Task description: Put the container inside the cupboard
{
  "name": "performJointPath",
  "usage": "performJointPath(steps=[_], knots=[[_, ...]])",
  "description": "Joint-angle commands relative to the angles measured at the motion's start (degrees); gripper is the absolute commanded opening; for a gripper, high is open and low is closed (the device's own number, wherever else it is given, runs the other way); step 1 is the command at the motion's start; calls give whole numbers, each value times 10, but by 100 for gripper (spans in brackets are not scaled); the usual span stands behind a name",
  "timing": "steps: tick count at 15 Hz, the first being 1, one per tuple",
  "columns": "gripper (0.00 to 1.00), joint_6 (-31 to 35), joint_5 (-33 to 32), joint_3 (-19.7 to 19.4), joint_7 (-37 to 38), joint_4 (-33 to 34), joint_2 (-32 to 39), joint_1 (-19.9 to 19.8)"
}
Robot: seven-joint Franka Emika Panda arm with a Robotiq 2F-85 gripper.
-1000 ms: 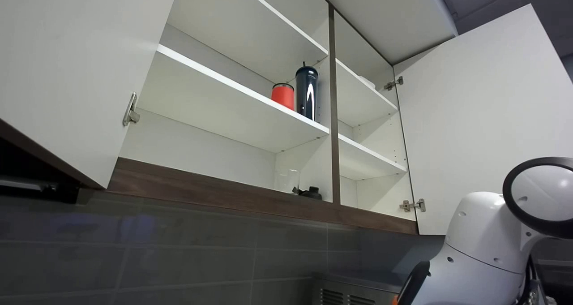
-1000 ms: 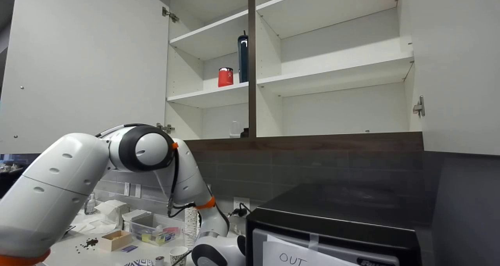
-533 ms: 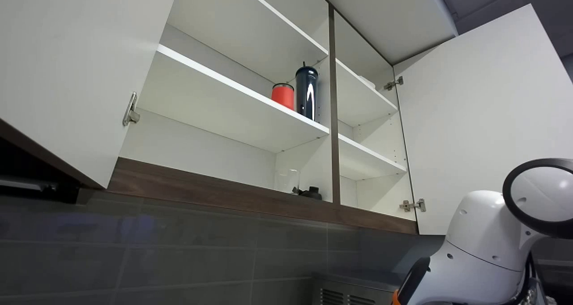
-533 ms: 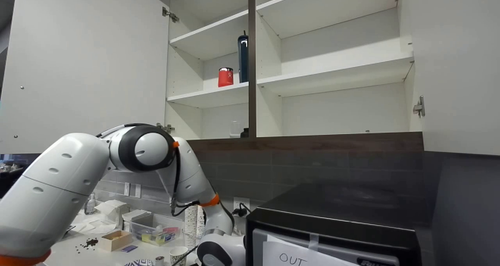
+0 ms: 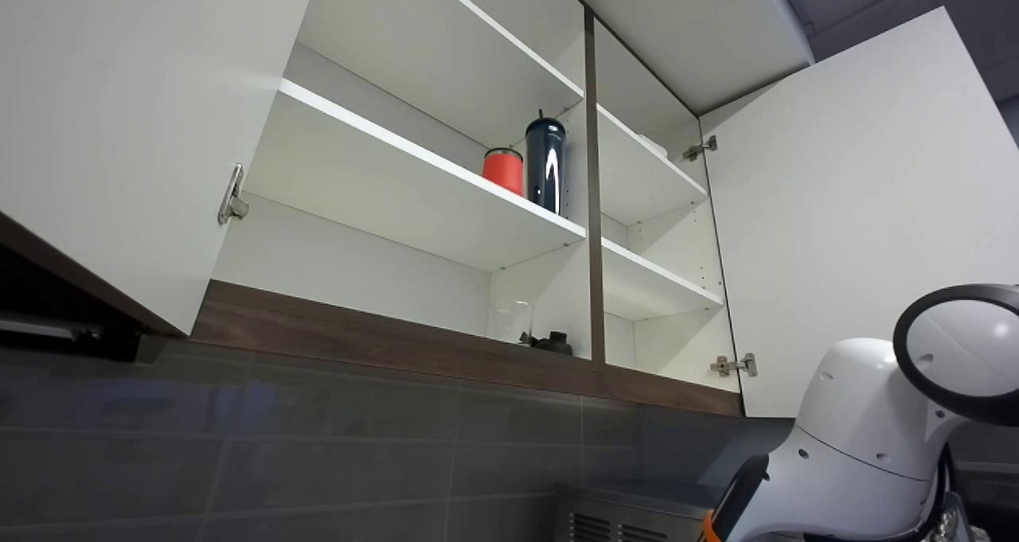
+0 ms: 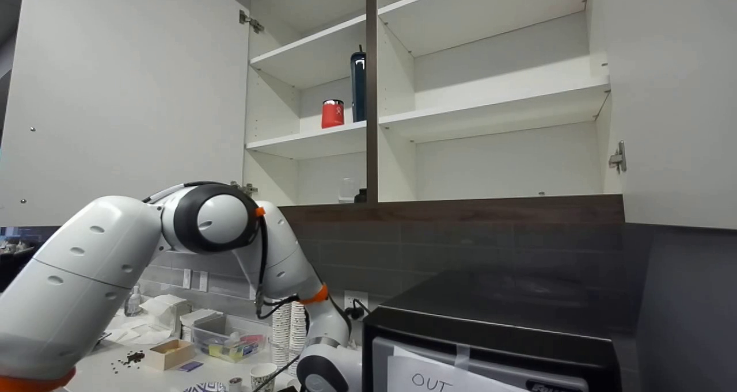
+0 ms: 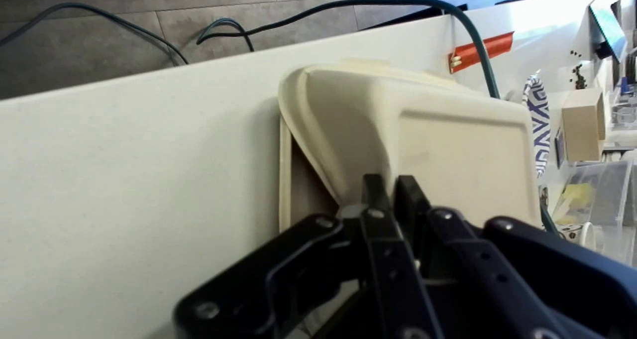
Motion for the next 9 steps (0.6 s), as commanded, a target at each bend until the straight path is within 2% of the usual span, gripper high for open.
performJointPath(steps=[1,9], knots=[[2,-23,-15,-5,9,5,1,-4],[2,-47,-53,-15,12,-24,-53,-3]])
